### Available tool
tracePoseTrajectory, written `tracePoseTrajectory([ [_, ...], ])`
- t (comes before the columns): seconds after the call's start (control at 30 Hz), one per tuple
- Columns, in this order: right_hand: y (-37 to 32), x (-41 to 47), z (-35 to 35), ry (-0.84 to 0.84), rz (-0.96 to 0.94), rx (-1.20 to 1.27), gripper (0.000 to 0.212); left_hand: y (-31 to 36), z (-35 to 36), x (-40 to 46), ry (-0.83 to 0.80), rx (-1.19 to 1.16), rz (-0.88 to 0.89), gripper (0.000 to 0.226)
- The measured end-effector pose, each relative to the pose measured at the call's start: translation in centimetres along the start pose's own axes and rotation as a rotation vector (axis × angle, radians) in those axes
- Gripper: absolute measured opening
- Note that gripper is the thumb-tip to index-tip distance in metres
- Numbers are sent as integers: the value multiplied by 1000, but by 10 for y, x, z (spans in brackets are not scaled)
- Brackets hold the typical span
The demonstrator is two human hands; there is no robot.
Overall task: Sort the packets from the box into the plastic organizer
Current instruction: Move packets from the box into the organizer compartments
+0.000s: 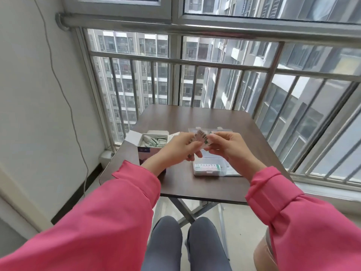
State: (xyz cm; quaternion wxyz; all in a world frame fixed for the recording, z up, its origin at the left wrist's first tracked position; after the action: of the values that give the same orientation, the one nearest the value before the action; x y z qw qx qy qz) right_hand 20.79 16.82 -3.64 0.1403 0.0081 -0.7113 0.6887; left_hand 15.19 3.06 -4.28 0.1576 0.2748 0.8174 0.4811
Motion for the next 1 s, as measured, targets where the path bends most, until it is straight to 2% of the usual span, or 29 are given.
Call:
tracePoseTrajectory([
  [0.3, 17, -8, -59, 158, 26, -87, 13, 13, 48, 31, 114, 231, 9, 12],
  [0.47, 23, -6, -88, 280, 14, -125, 17, 0, 54, 45, 143, 183, -80, 9],
  [0.7, 54, 2, -127, 312, 93, -603, 16, -8, 68, 55, 93, 124, -112, 4],
  [0.83, 65, 5, -125, 242, 106, -816, 11, -12, 70, 58, 76, 104, -124, 17],
  [1.0, 69, 7, -124, 157, 99, -975, 11, -12, 76, 62, 42, 64, -138, 4],
])
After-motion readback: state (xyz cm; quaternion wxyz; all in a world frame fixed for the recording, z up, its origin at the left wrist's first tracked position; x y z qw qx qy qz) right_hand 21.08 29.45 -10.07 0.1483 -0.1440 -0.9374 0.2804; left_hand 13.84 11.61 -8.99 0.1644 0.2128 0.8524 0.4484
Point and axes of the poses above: each hand's wrist, its own x-axis towards the middle knuckle, its own z-axis out of the palm, y = z × x, the point moved 3 cm from there along x, towards the middle knuckle, and after that the axes turned 9 degrees about -z, right-handed, at the moved point
